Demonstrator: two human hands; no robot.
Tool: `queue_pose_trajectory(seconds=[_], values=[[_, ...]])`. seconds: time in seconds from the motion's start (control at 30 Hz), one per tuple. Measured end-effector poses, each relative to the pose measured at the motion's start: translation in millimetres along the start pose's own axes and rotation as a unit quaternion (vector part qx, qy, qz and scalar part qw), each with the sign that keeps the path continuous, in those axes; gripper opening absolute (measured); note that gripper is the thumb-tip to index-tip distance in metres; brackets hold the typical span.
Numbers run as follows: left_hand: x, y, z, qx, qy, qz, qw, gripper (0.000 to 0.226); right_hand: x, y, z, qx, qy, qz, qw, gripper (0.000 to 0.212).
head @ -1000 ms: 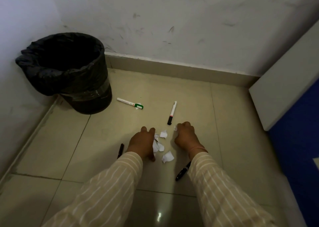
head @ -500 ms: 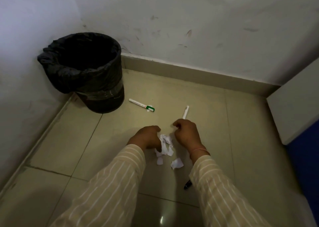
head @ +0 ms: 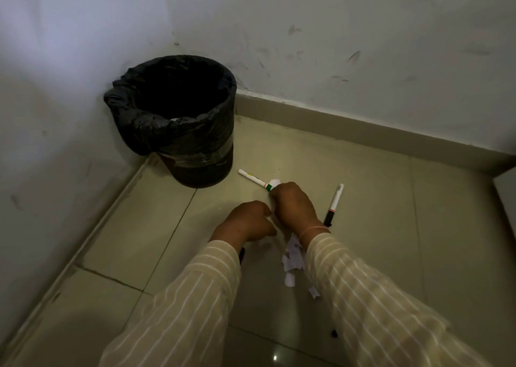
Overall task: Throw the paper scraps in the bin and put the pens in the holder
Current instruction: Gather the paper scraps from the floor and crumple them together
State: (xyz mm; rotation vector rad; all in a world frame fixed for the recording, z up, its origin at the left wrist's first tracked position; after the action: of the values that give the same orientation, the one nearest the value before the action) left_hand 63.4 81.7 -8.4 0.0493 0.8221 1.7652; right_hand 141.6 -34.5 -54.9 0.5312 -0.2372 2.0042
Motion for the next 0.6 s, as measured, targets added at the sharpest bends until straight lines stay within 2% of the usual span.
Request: queue_pose_trajectory(seconds=[0.1, 0.17, 0.2, 0.27, 0.33, 0.4, 0.5, 0.6], values=[[1, 0, 0, -0.002, 0.005, 0.005, 1.000, 0.066, 0, 8, 0, -0.021, -0.071, -0.025, 0.997, 0.015], [1, 1, 0, 0.001, 0.010, 0.005, 1.000, 0.064, -1, 14, -3, -0.068, -0.135, -0.041, 0.988, 0.012], [0, 1, -1, 0.004, 0.012, 0.003, 1.000, 0.063, -2, 17, -4, -0.092, -0.159, -0.052, 0.982, 0.014], [0, 1, -3, 0.008, 0.013, 0.001, 1.000, 0.063, -3, 20, -7, -0.107, -0.168, -0.082, 0.977, 0.032], [0, 1, -7, 0.011, 0.011, 0.000, 1.000, 0.065, -5, 16, -6, -0.079, -0.127, -0.102, 0.983, 0.054], [0, 0, -10, 0.013, 0.005, -0.002, 1.000, 0.066, -7, 8, -1, -0.017, -0.065, -0.103, 0.992, 0.067], [1, -1, -12, 0.023, -0.002, 0.000, 1.000, 0.065, -13, -3, 9, 0.063, 0.023, -0.098, 0.993, 0.059], [1, -4, -12, 0.016, -0.002, 0.005, 1.000, 0.063, -21, 0, 21, 0.066, 0.058, -0.121, 0.989, 0.050]])
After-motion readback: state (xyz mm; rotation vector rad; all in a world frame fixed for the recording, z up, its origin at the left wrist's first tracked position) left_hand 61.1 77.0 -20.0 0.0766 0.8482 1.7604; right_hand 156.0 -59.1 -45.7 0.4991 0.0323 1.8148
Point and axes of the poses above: each hand's wrist, its own y-axis away from the middle knuckle, its own z-axis out of the back of the hand, x = y × z, the point moved 2 cm from there along -y, towards the middle knuckle, and after that the axes turned 8 degrees about -y, right-handed, at the moved point
